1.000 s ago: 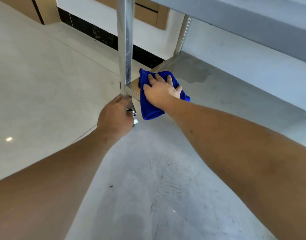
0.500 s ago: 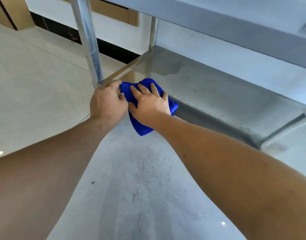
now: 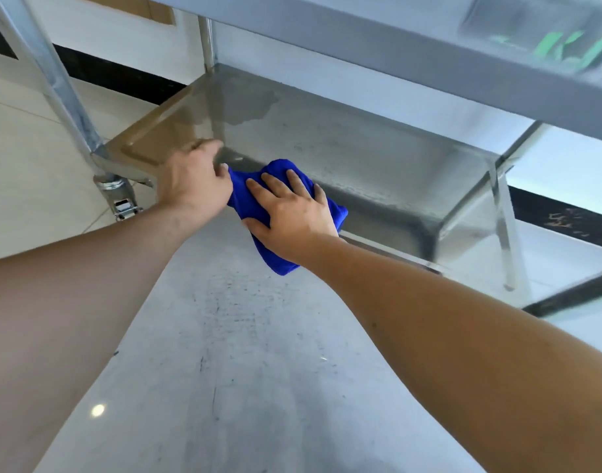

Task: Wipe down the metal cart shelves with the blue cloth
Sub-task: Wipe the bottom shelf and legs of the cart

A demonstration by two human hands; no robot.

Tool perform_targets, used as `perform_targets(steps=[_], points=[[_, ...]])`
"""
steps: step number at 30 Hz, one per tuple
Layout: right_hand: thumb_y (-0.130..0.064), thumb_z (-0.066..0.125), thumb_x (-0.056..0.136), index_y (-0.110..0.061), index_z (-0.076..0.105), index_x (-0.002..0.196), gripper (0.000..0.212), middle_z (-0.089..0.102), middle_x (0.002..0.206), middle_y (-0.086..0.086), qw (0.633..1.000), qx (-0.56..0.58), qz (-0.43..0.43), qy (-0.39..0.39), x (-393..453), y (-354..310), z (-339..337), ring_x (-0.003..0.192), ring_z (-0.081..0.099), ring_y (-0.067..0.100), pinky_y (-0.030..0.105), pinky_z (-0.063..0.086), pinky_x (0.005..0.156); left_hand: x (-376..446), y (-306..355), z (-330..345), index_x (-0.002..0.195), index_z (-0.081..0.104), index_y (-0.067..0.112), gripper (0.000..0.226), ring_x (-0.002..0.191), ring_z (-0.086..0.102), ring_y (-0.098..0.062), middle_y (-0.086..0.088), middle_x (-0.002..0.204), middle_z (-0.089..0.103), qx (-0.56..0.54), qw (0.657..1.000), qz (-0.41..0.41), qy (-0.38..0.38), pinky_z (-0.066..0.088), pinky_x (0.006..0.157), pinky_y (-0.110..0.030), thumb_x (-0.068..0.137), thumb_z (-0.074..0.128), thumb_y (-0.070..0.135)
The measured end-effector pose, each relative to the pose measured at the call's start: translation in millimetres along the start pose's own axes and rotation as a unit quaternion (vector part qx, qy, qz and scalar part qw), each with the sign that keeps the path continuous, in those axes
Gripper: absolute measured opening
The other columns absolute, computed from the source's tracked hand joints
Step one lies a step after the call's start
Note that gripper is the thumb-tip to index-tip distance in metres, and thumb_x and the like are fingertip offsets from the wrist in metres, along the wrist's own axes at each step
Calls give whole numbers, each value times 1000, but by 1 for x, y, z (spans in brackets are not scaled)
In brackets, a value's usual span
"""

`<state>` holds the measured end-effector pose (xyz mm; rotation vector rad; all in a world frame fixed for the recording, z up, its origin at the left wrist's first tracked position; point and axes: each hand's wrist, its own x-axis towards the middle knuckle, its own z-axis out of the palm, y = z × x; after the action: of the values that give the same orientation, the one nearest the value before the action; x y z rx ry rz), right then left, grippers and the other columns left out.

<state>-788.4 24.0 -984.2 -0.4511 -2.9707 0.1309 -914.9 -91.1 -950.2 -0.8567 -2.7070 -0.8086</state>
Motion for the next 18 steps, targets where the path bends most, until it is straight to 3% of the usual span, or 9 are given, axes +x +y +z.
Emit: perform_targets(steps=[10,18], points=[[-72,40,93,-42,19,156,73,21,165,-12,995,-26,91,-14,-89,109,-32,153,8,27,61,12,118,10,78,31,129,60,15,46,120,52,-37,-13,128,63,-55,989,121,-60,43,105,-41,86,59,32],[-76,41,90,-42,24,155,76,25,163,-13,991,-21,133,-7,-150,154,-44,153,9,26,59,14,119,-18,148,63,131,58,14,44,124,50,-37,-12,135,59,-63,972,202,-104,41,105,-45,90,59,31]])
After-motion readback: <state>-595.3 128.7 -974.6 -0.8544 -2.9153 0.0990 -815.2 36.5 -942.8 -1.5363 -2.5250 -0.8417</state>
